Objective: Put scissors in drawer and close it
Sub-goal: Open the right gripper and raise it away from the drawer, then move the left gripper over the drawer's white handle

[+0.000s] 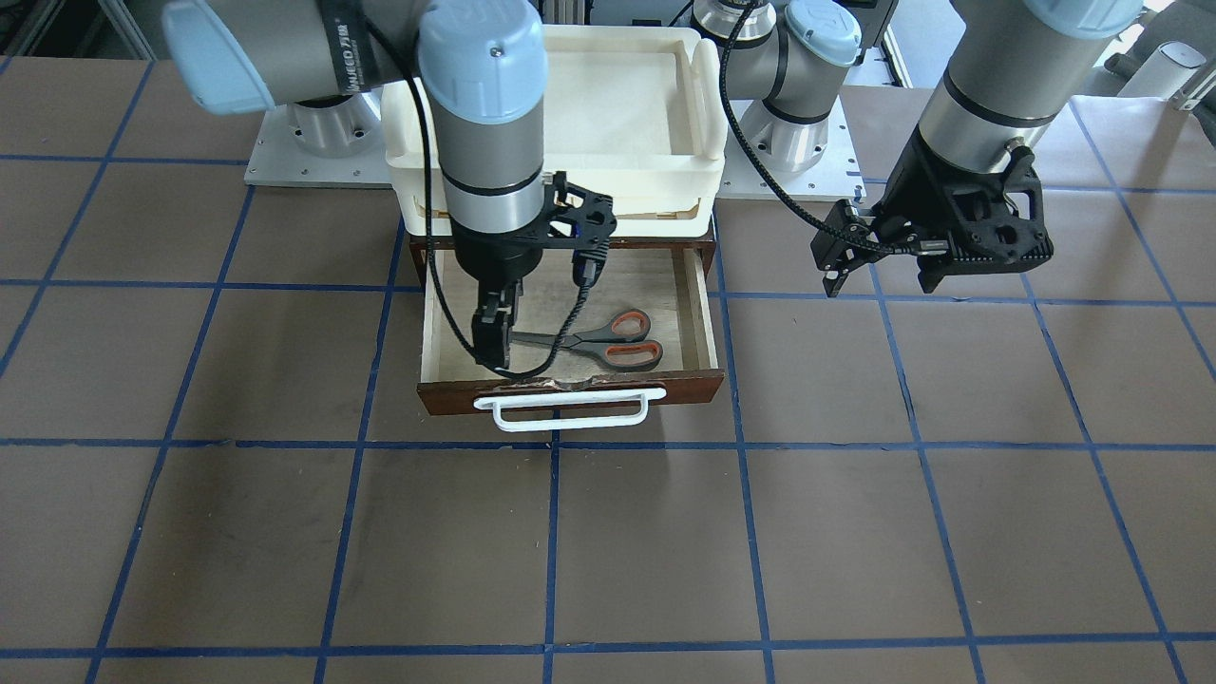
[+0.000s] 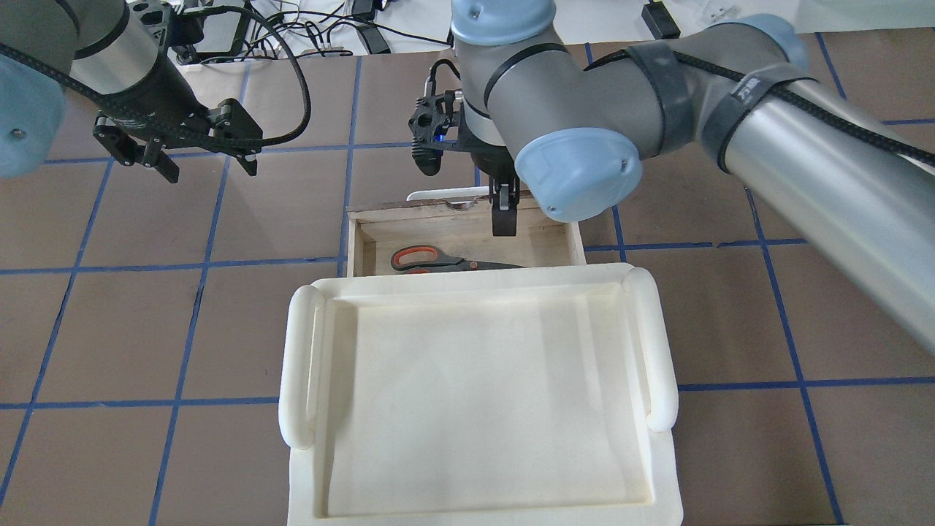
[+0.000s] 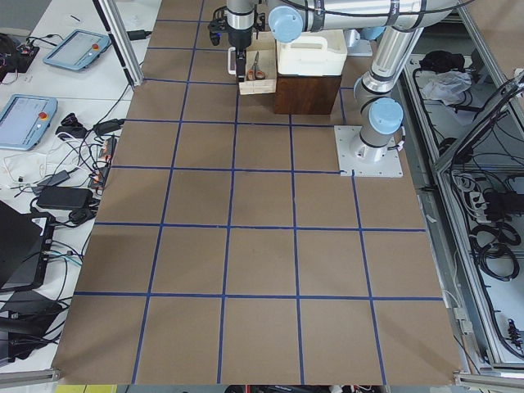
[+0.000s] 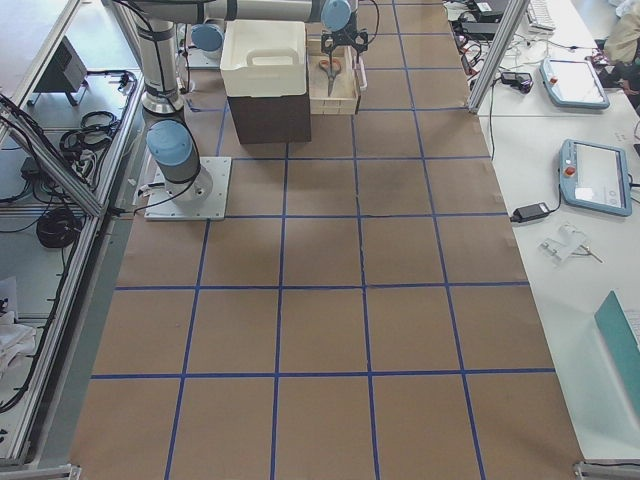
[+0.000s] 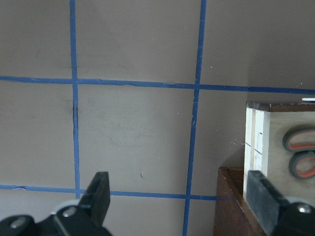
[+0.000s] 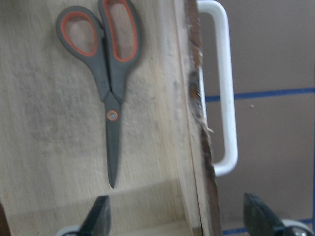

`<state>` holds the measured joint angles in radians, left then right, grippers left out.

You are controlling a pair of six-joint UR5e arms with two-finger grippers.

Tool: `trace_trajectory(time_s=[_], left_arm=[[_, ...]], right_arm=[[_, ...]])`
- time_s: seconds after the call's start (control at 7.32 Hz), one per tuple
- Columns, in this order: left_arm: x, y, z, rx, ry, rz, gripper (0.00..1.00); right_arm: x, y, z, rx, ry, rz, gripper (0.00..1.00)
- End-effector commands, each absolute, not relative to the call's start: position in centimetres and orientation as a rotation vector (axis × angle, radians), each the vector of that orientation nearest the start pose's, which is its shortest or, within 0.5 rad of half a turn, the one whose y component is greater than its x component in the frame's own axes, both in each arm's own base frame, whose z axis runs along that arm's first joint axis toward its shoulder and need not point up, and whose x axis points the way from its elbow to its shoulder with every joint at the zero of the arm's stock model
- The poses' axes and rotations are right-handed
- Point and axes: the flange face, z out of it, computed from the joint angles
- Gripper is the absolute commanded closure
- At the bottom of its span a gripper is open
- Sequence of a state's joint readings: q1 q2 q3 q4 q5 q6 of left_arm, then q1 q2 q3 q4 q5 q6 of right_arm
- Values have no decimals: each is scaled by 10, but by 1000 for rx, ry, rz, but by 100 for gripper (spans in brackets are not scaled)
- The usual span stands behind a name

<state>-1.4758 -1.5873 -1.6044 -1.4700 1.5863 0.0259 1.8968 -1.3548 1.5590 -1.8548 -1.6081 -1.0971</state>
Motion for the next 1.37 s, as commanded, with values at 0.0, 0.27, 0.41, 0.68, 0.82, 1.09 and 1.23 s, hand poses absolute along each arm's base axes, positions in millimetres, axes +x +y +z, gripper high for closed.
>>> trace_trajectory(time_s=[0.0,0.27,0.41,0.68,0.82,1.09,1.23], left_arm=[[-85,-526,476,-116,3118,-173,0],[-109,-546,470,-176,3122,-187,0],[-131,-561,468,-143,3125,-238,0],[-170,-585,448,-155,3138,-244,0],[-192,-593,432,-136,3139,-225,0],[-218,-613,393,-153,3144,-211,0],[-233,-625,378,-206,3154,-244,0]], right_arm=[[230,-517,452,-1812,2662,-150,0],[181,-508,491,-1432,2887,-224,0],[179,-498,502,-1185,2979,-238,0],[178,-495,500,-598,3129,-219,0],[178,-492,505,-499,3140,-233,0],[174,-474,511,-239,3168,-138,0],[174,-470,512,-166,3167,-119,0]])
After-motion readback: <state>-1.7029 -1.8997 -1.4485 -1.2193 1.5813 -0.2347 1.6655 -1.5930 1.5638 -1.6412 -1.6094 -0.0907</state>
